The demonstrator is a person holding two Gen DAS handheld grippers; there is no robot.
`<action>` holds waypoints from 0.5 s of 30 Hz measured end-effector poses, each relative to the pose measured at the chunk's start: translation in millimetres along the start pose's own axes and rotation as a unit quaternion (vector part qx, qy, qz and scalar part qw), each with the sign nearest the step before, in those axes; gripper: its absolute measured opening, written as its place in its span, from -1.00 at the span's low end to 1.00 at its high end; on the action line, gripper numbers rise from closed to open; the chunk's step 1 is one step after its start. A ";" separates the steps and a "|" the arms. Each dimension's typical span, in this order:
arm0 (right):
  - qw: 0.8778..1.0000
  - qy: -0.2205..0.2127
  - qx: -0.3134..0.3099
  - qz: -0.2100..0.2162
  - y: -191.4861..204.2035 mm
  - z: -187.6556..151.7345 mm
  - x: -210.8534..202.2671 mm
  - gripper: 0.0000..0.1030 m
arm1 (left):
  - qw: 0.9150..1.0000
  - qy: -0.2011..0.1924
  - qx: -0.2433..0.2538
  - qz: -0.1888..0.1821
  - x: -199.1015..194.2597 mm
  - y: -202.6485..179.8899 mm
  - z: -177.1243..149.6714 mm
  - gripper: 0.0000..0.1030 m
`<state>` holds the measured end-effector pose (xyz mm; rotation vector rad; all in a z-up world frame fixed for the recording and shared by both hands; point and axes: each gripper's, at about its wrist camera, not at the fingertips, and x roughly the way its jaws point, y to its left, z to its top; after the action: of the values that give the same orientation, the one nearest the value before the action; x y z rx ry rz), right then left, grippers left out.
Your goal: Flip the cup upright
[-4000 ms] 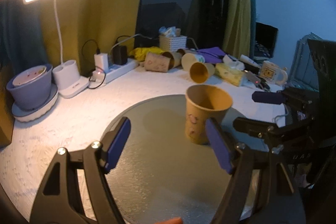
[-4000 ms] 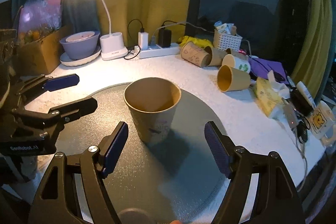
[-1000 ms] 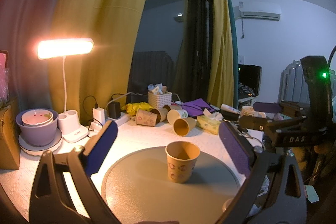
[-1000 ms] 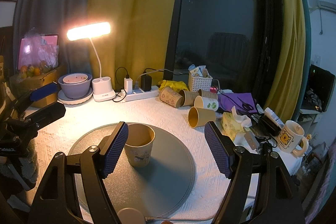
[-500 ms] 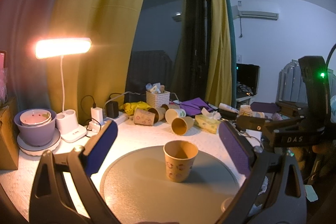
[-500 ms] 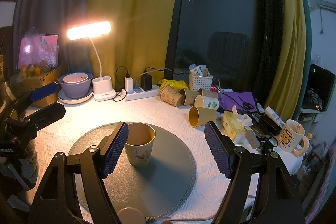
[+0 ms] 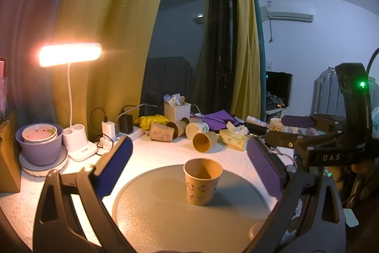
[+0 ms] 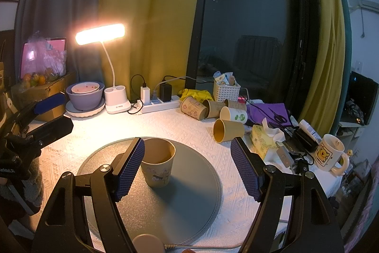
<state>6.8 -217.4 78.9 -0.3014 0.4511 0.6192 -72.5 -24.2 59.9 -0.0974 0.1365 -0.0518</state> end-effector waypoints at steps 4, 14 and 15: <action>1.000 0.000 0.000 0.000 0.3 -0.4 -0.4 0.51 | 1.000 0.000 0.000 0.000 -0.6 -0.6 -0.3 0.90; 1.000 0.001 0.000 0.000 0.1 -0.2 -0.2 0.51 | 1.000 0.000 0.000 0.000 -0.6 -1.1 -0.4 0.90; 1.000 0.000 0.000 0.000 -0.1 0.1 0.1 0.51 | 1.000 0.000 0.000 -0.001 -0.6 -1.0 -0.3 0.90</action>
<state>7.0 -217.4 78.9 -0.3008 0.4524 0.6196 -73.2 -25.2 59.8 -0.0967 0.1368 -0.0531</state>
